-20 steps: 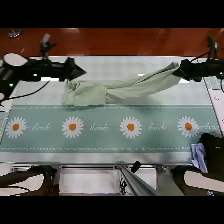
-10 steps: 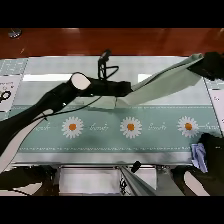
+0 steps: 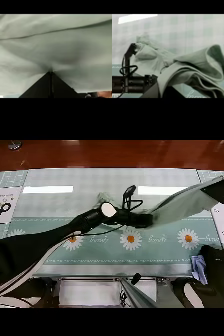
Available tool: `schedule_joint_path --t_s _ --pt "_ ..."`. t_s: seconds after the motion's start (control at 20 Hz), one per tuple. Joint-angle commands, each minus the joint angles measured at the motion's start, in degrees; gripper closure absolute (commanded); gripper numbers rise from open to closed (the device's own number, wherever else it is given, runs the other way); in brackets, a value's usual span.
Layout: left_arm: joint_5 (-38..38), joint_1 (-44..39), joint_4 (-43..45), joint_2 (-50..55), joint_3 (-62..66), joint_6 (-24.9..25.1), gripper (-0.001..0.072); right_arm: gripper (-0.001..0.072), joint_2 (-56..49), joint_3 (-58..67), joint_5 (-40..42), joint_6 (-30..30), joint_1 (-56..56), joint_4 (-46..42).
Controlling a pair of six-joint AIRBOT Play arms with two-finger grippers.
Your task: Fold the shirts.
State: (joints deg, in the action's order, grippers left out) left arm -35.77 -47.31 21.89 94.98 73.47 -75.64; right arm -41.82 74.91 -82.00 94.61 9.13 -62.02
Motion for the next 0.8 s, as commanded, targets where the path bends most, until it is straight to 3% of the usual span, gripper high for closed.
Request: schedule_joint_path --t_s 0.0,0.2,0.4,0.6,0.75 --pt "-5.9 4.8 -1.1 1.1 3.0 2.2 0.0691 0.0685 0.4 0.1 2.2 0.7 -0.1 -1.4" --pt "-8.5 20.9 2.8 -9.1 3.1 4.7 0.0692 0.0685 -4.0 -4.0 6.2 -2.3 -1.2 -2.1" --pt "-12.5 36.5 9.6 -24.4 3.1 4.7 0.0692 0.0685 -13.6 -8.1 21.4 -2.5 -12.4 -1.9" --pt "-22.0 48.4 14.7 -36.8 3.1 4.5 0.0691 0.0685 -25.7 -8.1 37.9 -2.5 -25.9 0.2" --pt "-30.8 53.9 18.1 -43.7 3.1 4.0 0.0691 0.0685 -34.5 -8.1 46.5 -2.5 -32.6 7.1"
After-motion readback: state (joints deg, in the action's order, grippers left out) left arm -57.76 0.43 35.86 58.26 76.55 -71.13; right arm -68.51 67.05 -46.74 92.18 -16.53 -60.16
